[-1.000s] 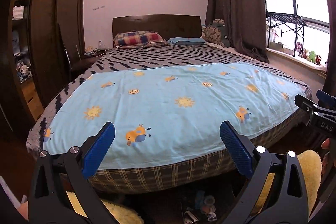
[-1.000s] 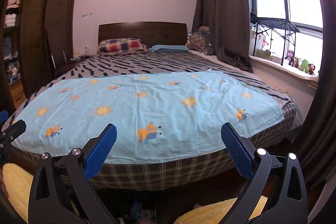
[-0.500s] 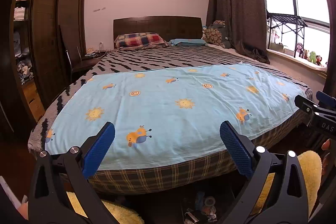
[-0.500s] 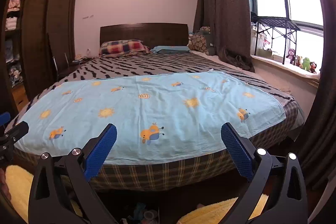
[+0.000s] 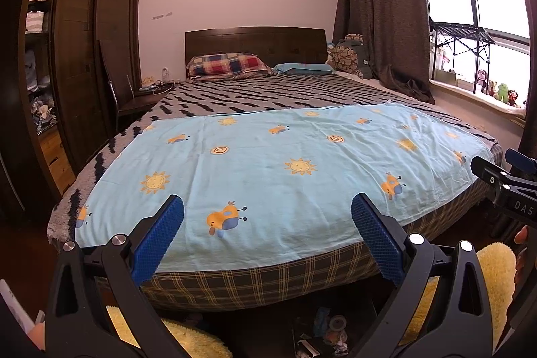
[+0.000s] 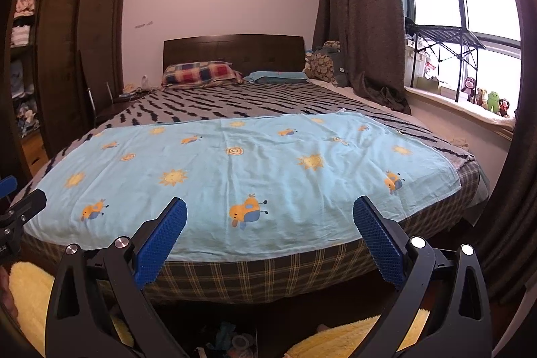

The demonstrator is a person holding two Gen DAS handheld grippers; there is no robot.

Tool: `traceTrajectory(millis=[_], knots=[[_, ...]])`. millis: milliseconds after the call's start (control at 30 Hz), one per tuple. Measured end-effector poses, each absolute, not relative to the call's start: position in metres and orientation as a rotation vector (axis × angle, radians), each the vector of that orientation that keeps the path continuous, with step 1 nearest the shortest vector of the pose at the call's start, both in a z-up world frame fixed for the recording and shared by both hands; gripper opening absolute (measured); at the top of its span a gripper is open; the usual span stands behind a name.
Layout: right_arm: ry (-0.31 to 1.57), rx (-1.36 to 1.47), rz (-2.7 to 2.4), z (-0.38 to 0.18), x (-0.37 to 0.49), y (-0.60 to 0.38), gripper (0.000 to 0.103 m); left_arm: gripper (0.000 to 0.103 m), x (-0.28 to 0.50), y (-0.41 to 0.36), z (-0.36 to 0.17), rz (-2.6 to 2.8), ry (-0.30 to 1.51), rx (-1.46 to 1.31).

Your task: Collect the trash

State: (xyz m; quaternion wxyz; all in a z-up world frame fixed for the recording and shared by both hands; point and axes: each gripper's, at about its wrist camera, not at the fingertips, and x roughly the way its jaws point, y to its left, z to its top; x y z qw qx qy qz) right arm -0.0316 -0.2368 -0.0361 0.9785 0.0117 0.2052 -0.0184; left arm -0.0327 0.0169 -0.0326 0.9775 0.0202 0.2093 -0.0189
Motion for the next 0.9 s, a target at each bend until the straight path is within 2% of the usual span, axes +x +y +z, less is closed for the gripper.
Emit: traceTrajectory(millis=[900], knots=[[0.418,0.032,-0.009,-0.0361,-0.0310,-0.2343,0.100,0.095,-0.0343,0.0169,-0.0302,-0.033,0.412,0.037]])
